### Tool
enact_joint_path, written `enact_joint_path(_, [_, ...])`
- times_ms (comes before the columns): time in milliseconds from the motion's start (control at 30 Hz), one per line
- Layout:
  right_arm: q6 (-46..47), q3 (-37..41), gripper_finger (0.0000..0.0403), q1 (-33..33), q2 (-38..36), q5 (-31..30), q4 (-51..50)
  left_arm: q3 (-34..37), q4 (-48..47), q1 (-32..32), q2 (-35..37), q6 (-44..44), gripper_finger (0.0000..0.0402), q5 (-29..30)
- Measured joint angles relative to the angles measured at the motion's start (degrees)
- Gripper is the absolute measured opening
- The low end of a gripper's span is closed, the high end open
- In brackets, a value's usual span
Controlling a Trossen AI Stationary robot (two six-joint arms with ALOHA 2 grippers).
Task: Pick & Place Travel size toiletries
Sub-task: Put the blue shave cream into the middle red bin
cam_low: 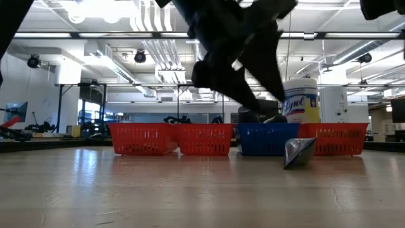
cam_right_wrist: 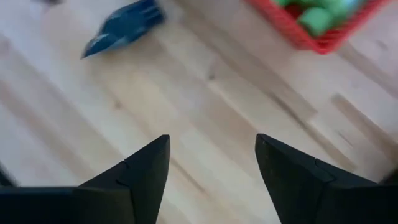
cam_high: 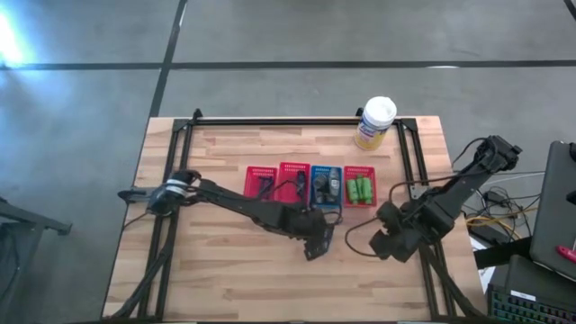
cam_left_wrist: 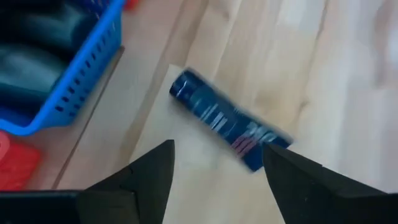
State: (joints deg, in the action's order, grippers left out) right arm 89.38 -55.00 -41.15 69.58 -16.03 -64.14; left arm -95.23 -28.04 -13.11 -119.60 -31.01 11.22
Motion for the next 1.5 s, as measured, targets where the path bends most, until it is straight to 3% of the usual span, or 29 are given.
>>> enact_joint_path(233, [6.1, 0.9, 0.0234, 0.0, -0.1, -0.7, -2.0, 1.0, 10.8, 0.4, -1.6, -11.7, 0.0249, -0.9])
enact_joint_path(533, [6.6, 0.9, 0.0265, 0.0, -0.1, -0.4, -1.3, -0.5, 11.5, 0.8, -7.2, -16.6, 0.0254, 0.3])
enact_joint_path(733, [6.2, 0.9, 0.028, 0.0, -0.1, -0.5, -1.5, -1.5, 10.1, 0.6, -10.1, -13.5, 0.025, 1.9])
enact_joint_path(967, [6.2, 0.9, 0.0294, -0.6, -0.1, -0.5, -1.4, -1.5, -5.0, 0.1, -8.1, -13.3, 0.0228, 5.4])
enact_joint_path(1100, [5.3, 1.0, 0.03, -1.0, -0.1, -0.5, -0.7, -1.0, -9.8, -0.7, -5.9, -8.7, 0.0202, 6.4])
enact_joint_path(1233, [-3.5, 1.6, 0.0296, -1.0, -0.1, -0.6, 8.2, -1.1, -8.6, -1.6, -4.1, 0.2, 0.0171, 6.0])
enact_joint_path(1500, [-11.8, 2.2, 0.0277, -0.7, 1.3, -7.0, 19.4, 1.4, -5.8, -1.5, -4.5, 5.9, 0.0152, 1.7])
